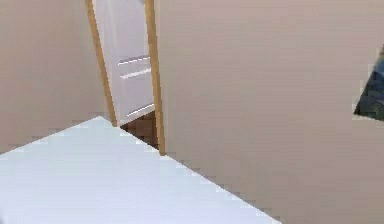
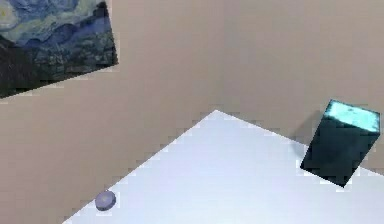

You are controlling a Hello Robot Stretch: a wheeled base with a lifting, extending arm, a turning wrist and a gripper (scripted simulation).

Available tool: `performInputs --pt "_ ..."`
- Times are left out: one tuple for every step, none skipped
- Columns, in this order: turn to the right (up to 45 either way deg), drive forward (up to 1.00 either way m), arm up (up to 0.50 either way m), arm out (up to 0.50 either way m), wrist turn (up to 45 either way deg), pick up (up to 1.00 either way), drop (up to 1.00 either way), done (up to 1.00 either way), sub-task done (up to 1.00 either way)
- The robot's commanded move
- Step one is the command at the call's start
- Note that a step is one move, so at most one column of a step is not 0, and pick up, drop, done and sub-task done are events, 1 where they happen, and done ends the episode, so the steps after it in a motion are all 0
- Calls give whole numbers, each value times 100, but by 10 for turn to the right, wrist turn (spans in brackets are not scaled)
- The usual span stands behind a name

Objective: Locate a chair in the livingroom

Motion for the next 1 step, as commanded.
performInputs --pt "0 65 0 0 0 0 0 0 0"
